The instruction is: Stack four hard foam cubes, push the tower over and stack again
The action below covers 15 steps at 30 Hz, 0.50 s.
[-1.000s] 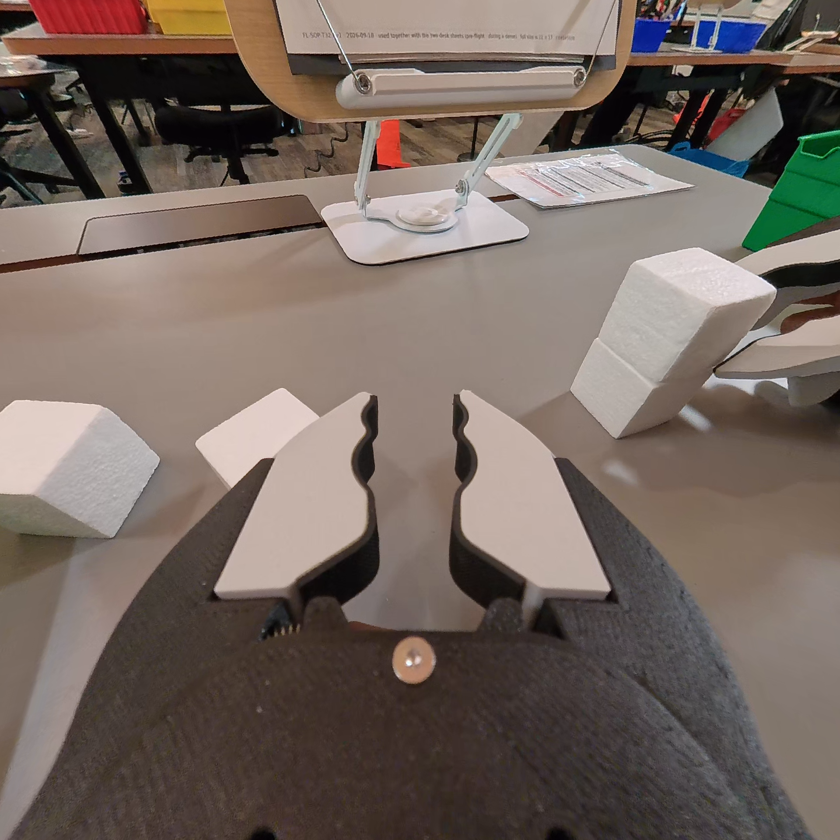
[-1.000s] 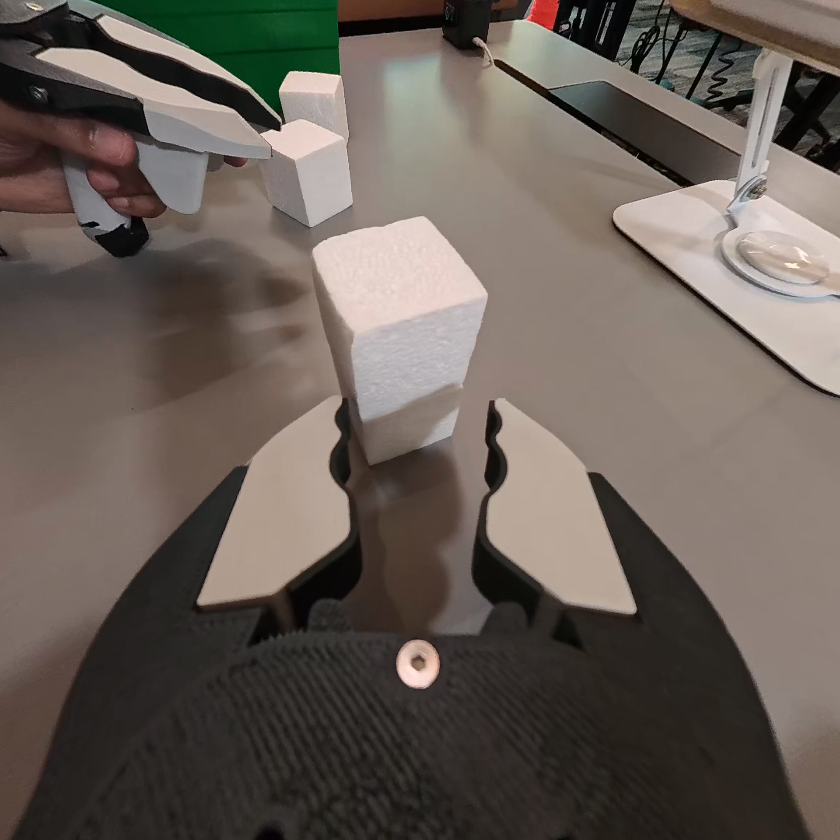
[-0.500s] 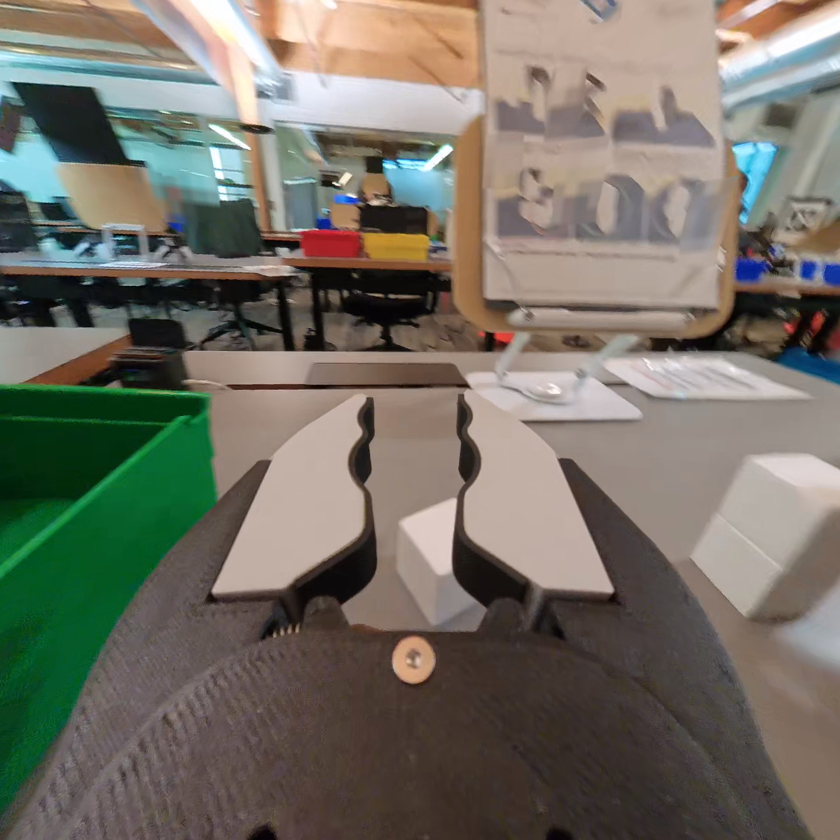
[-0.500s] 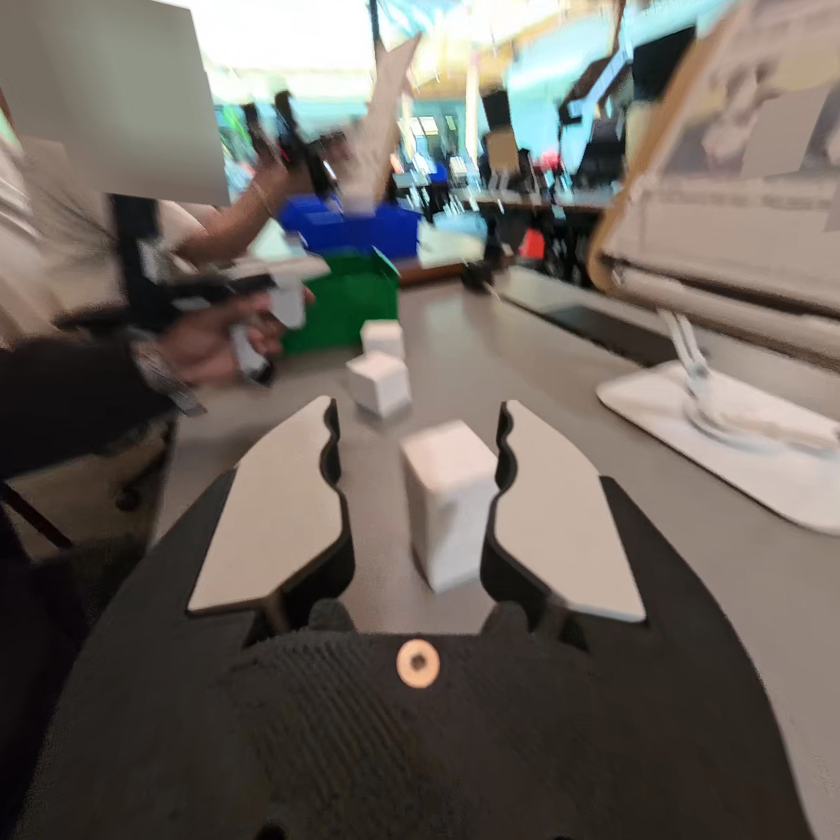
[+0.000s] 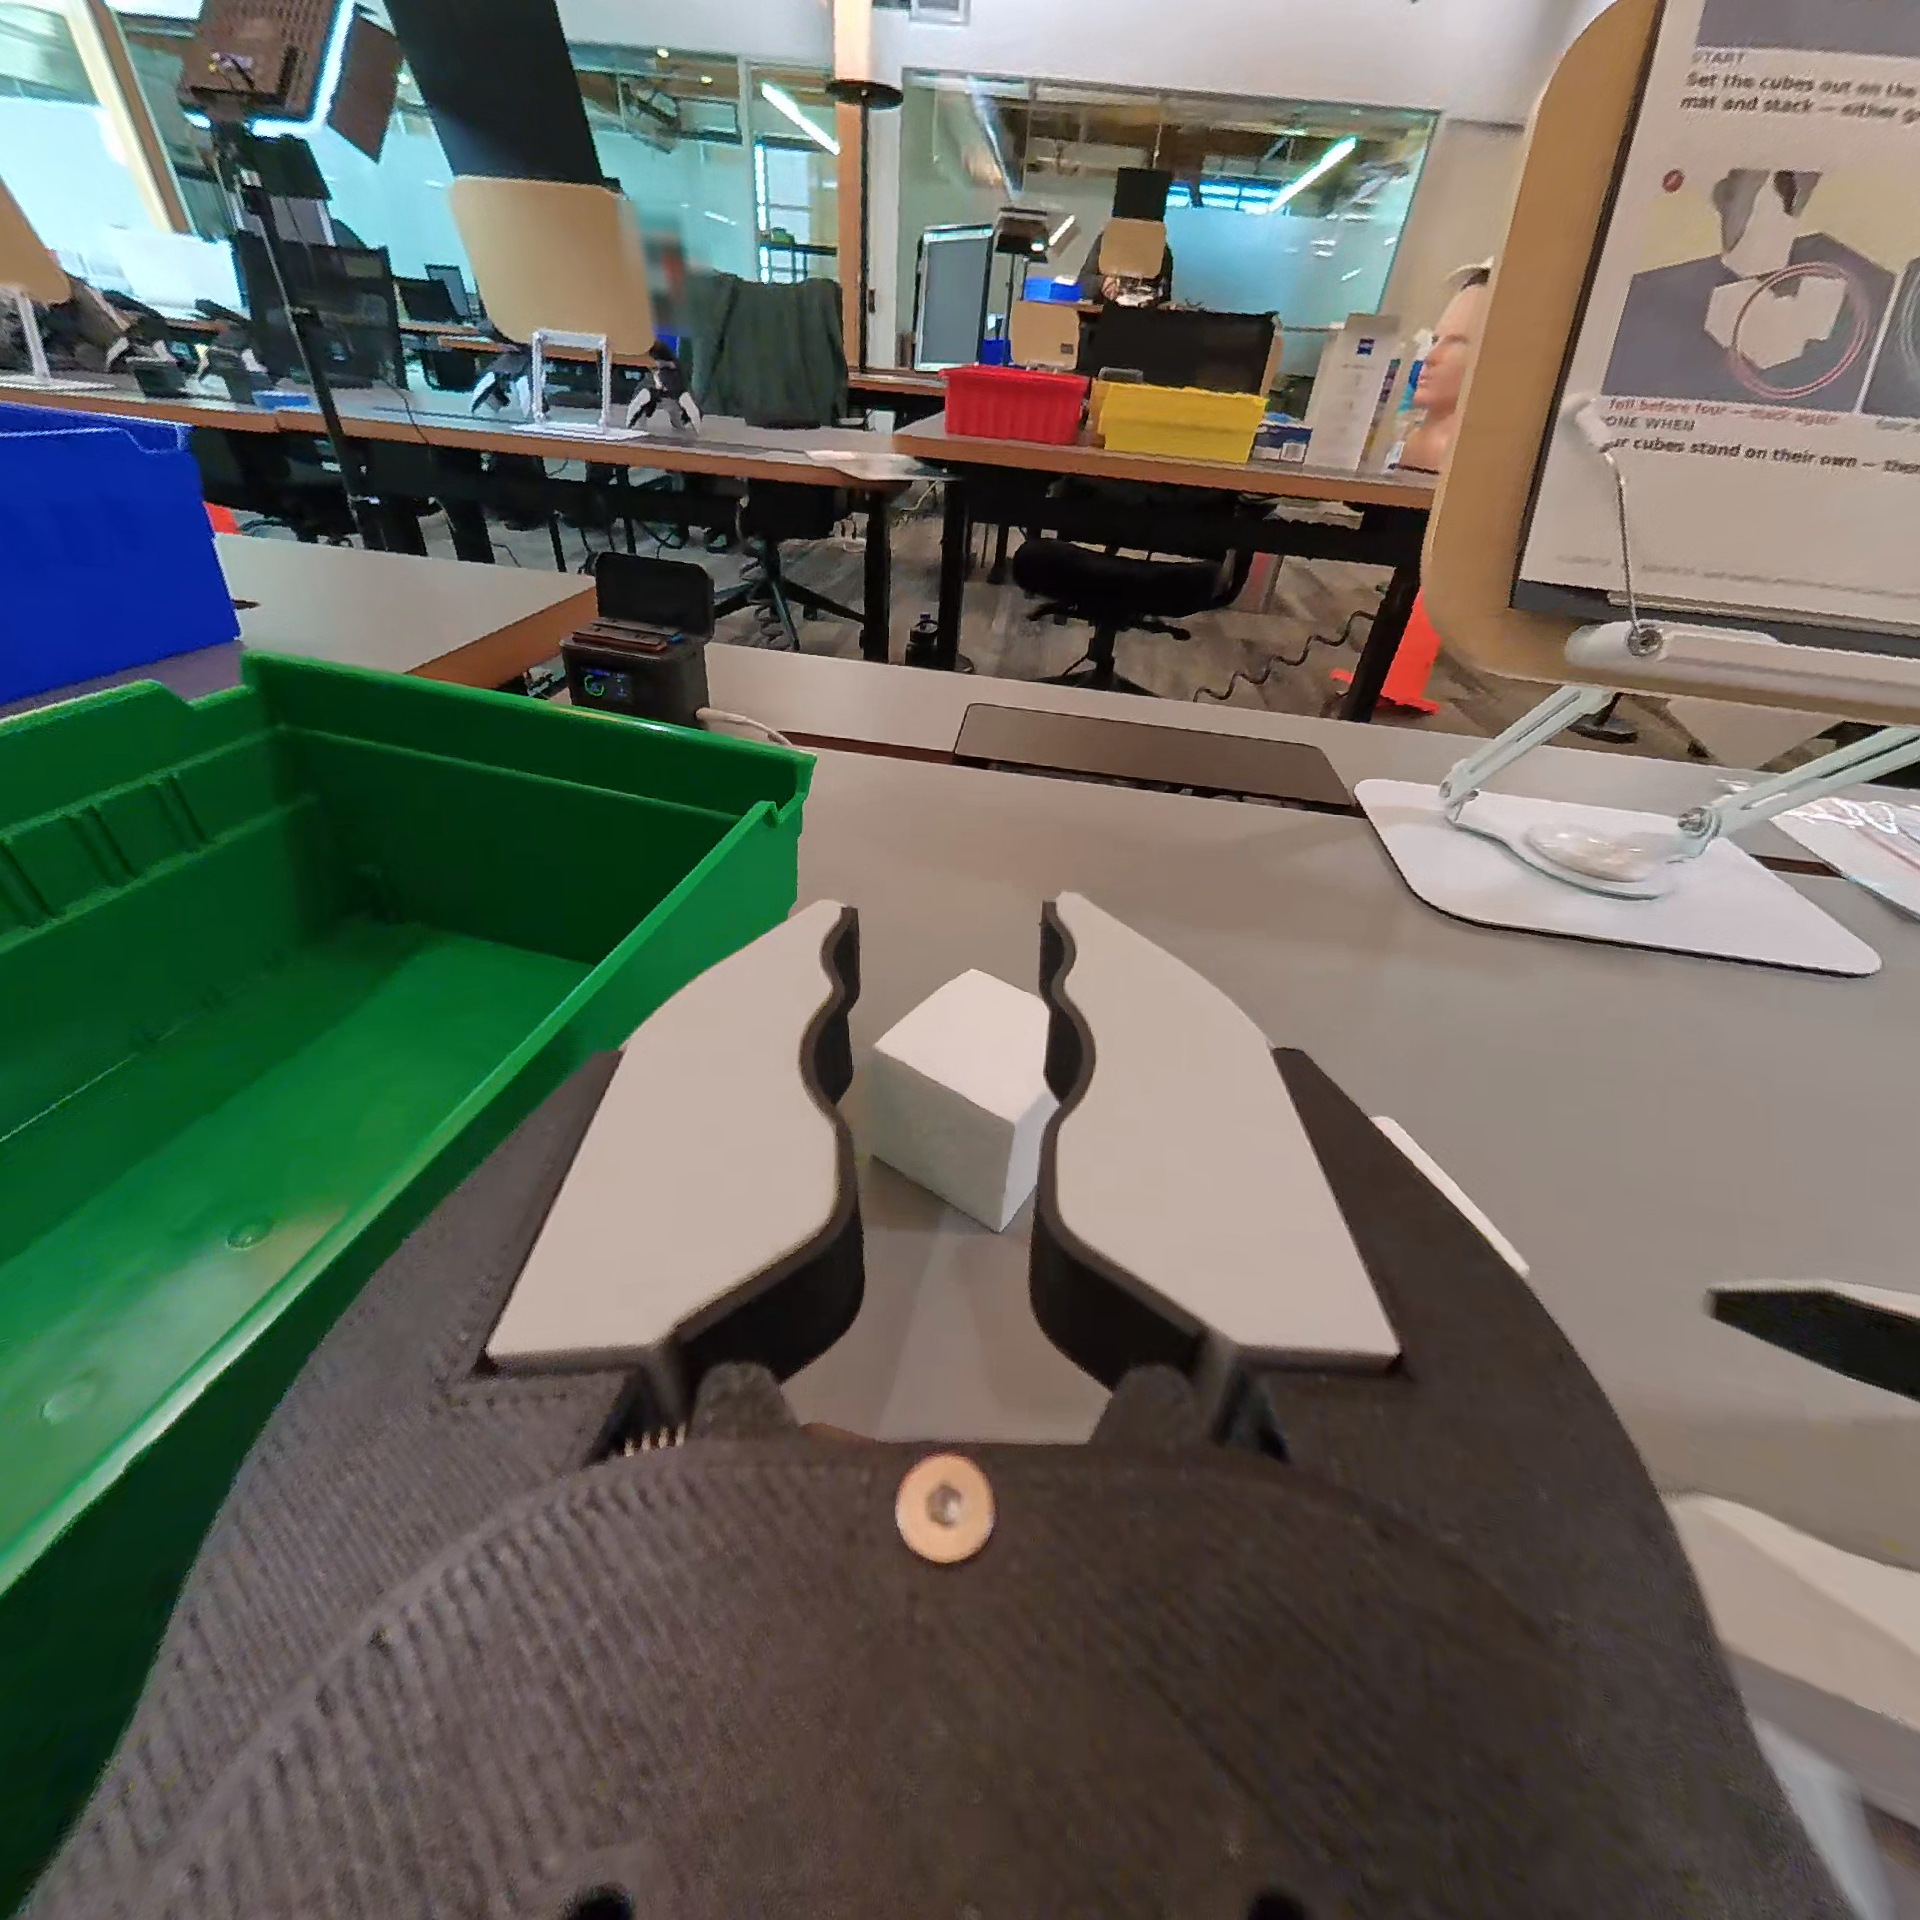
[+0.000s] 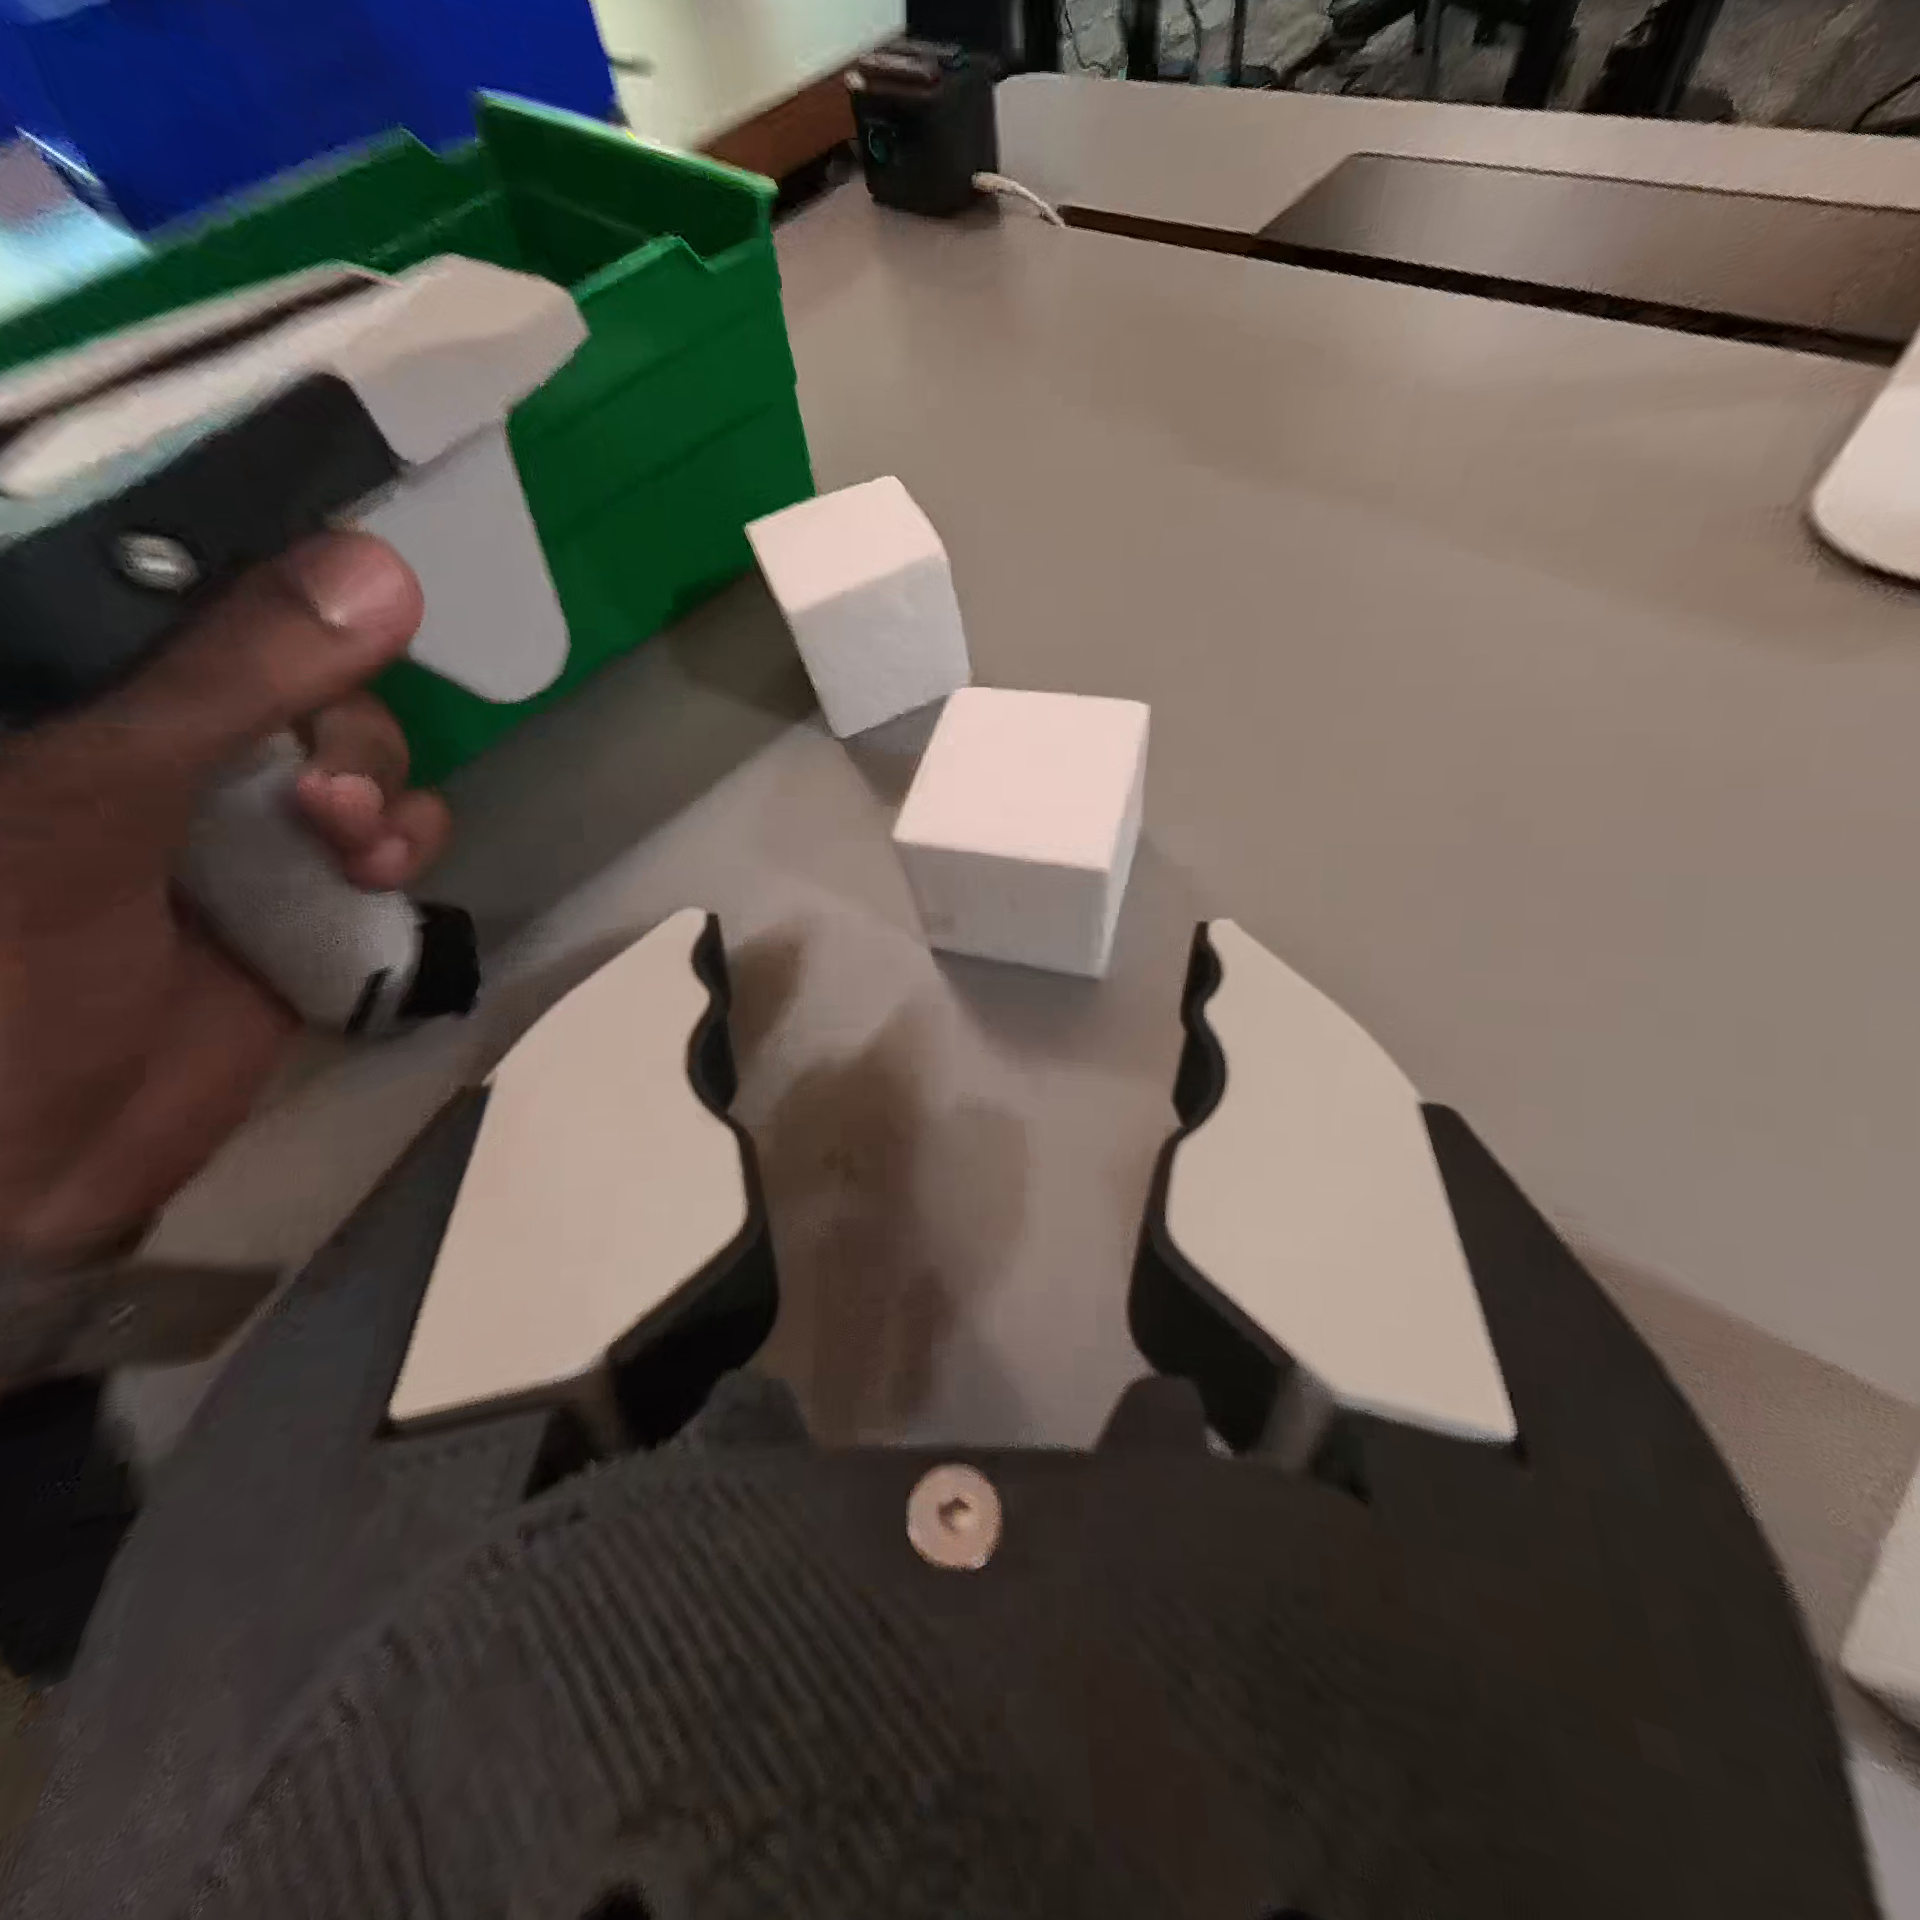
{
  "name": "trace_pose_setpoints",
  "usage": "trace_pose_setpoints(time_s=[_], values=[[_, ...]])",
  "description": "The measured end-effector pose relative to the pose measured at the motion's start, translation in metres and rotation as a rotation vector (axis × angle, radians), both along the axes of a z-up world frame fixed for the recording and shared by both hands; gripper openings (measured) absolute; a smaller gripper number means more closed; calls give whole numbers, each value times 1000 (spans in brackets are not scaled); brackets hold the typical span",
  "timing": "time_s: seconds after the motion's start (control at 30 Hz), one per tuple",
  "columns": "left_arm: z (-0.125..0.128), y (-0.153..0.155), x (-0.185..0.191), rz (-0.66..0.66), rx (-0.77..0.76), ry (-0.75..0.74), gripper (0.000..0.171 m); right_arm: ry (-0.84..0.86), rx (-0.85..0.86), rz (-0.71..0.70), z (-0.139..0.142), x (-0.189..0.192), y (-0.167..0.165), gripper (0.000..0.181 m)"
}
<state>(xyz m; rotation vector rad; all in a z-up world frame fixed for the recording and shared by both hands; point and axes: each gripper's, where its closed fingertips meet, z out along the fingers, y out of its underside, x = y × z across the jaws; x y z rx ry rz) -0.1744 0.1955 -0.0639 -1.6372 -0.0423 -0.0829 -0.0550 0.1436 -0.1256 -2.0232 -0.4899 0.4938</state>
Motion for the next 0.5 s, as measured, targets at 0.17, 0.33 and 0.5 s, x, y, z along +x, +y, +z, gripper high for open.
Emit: trace_pose_setpoints(time_s=[0.17,0.33,0.5], values=[[1,5,4,-26,11,-57,33,-264,-36,-132,-41,-6,44,59],[18,1,7,-47,93,-108,32,-154,-28,39,-20,-27,34,53],[16,1,4,-46,82,-143,32,-139,209,346,40,-17,-29,53]])
